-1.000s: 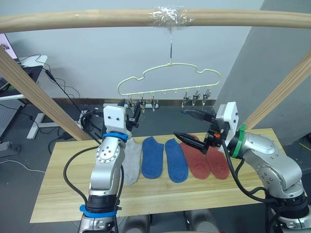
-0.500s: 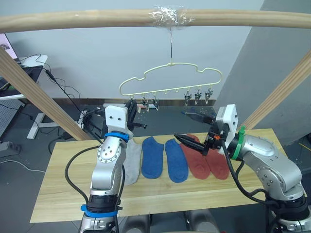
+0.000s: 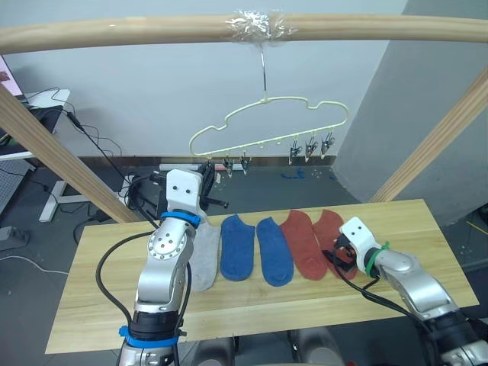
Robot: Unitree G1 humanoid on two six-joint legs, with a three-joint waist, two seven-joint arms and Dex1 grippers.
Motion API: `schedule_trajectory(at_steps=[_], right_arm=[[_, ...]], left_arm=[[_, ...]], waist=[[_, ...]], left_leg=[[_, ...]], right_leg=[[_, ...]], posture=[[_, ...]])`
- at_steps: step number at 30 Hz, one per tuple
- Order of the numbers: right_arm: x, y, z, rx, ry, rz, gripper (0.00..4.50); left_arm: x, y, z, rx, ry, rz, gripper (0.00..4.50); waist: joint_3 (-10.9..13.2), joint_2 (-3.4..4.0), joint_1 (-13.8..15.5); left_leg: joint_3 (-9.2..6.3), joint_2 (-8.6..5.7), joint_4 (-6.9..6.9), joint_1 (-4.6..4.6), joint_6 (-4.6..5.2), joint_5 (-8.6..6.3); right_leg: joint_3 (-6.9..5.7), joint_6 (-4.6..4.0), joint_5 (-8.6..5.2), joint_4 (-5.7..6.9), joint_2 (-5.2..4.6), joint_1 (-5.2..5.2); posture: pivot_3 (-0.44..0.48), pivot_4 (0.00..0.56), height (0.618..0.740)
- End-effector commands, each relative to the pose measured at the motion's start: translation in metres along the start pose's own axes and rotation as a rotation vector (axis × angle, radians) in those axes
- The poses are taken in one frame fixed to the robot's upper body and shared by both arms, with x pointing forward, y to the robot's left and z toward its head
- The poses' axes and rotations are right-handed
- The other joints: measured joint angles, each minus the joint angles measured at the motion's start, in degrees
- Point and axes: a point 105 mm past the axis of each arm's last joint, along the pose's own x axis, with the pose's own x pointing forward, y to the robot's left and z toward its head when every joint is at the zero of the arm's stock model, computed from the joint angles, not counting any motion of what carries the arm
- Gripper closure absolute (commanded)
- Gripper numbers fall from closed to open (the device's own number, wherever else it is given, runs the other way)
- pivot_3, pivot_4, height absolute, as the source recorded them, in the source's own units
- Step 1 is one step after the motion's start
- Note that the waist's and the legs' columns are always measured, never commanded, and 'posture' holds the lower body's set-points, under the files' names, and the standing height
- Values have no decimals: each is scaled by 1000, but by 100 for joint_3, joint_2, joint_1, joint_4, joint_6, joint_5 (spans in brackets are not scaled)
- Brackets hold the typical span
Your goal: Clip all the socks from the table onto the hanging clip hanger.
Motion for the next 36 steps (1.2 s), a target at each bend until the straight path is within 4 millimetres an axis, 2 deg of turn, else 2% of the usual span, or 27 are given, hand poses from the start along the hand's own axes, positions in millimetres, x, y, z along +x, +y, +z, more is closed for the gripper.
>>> schedule_trajectory(at_steps=[1, 6, 8, 13, 15, 20, 26, 30, 36], right_arm=[[11, -8, 0, -31, 4, -41, 0], [19, -4, -17, 34, 75, -14, 0], [16, -1, -25, 45, 96, 7, 358], [6, 3, -38, 75, 121, 13, 1935], [3, 2, -41, 78, 127, 8, 2733], [-2, 2, -40, 88, 113, 7, 4468], [-11, 6, -19, 88, 8, 15, 4468], [-20, 15, 3, 122, -92, 61, 4468], [-22, 33, 17, 239, -162, 143, 4468]], left_arm=[[-6, -6, 0, -6, 9, -14, 4494], [-6, -7, 1, -9, 10, -14, 4494], [-6, -5, 2, -8, 10, -6, 4500], [-7, -2, 1, -4, 16, 2, 4500], [-7, -2, 0, -4, 20, 1, 4500], [-5, -5, 0, -10, 22, -10, 4500], [-4, -7, -1, -14, 22, -21, 4500], [-4, -6, -2, -12, 24, -22, 4500], [-4, -9, -3, -18, 25, -31, 4500]], waist=[[0, 1, 3], [0, 0, 24], [-1, 1, 33], [-2, 1, 74], [-2, 0, 73], [-2, 0, 72], [-2, 0, 66], [-1, 1, 57], [-1, 1, 60]], left_leg=[[-2, 1, 1, 0, 0, 0], [-4, -1, 2, 2, 0, 0], [-5, 0, 2, 2, 0, 0], [-9, 0, 2, 3, 0, 0], [-8, -1, 3, 3, 0, 0], [-8, -1, 6, 4, 0, 0], [-7, 0, 5, 3, 0, 0], [-6, 1, 2, 0, -1, -1], [-8, 1, 3, 0, -1, -1]], right_leg=[[0, 0, 0, 0, 0, 1], [-1, 0, 0, -1, 0, 5], [-2, 0, 0, 0, 0, 6], [-3, 0, 0, -1, 0, 9], [-1, 1, 0, -1, -1, 9], [-4, 1, 0, 0, 0, 10], [-3, 2, 0, -1, 0, 8], [-2, 2, 0, -1, 0, 4], [-3, 3, 0, 0, 0, 5]], posture=[[-104, 220, 740], [-104, 220, 740], [-85, 219, 740], [-79, 220, 740], [-79, 220, 740], [-93, 218, 740], [-94, 217, 740], [-100, 215, 740], [-99, 212, 740]])
